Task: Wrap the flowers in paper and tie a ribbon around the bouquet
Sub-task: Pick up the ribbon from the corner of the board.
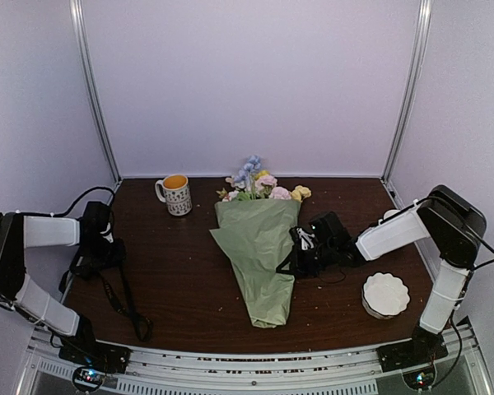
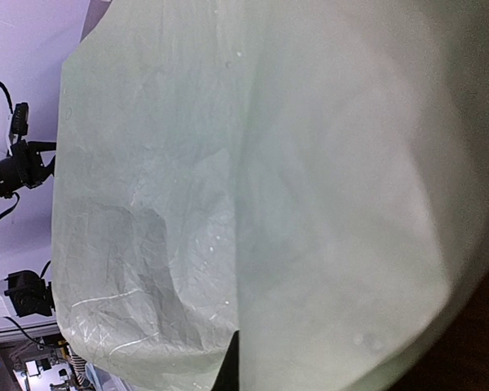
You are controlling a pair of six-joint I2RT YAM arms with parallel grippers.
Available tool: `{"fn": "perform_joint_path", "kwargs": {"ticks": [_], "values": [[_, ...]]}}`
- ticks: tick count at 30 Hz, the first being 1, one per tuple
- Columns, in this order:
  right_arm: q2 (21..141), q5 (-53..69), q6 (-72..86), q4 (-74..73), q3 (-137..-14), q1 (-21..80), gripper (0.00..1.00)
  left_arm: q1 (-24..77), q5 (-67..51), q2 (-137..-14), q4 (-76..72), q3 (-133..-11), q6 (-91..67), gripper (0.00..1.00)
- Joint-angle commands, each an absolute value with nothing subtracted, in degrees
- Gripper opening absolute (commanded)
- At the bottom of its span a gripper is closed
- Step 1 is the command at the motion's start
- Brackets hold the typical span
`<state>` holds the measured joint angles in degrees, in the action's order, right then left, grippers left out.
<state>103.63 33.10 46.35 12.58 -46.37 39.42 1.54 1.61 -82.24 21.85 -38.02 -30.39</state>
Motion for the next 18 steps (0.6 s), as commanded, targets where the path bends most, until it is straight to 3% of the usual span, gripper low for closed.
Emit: {"fn": "perform_joint_path", "kwargs": {"ticks": [1,9,13,18], "values": [[101.82,32.07,45.26,9.9,-46.17,39.9,0.0,3.5,-4.66,-77.55,19.49,-39.21,-28.1,0.0],[102.3,31.93,44.7,7.96,-47.52,39.73,0.0,29.97,-1.99,-60.55,26.9,-56.03,-17.06,0.0],[102.38,32.19,44.9,7.91,-47.99,39.64,0.0,42.49,-7.53,-59.32,28.75,-63.51,-10.02,0.0],[102.09,32.33,45.4,8.17,-47.97,39.62,0.0,52.88,-13.58,-63.2,27.99,-64.45,-9.48,0.0]]}}
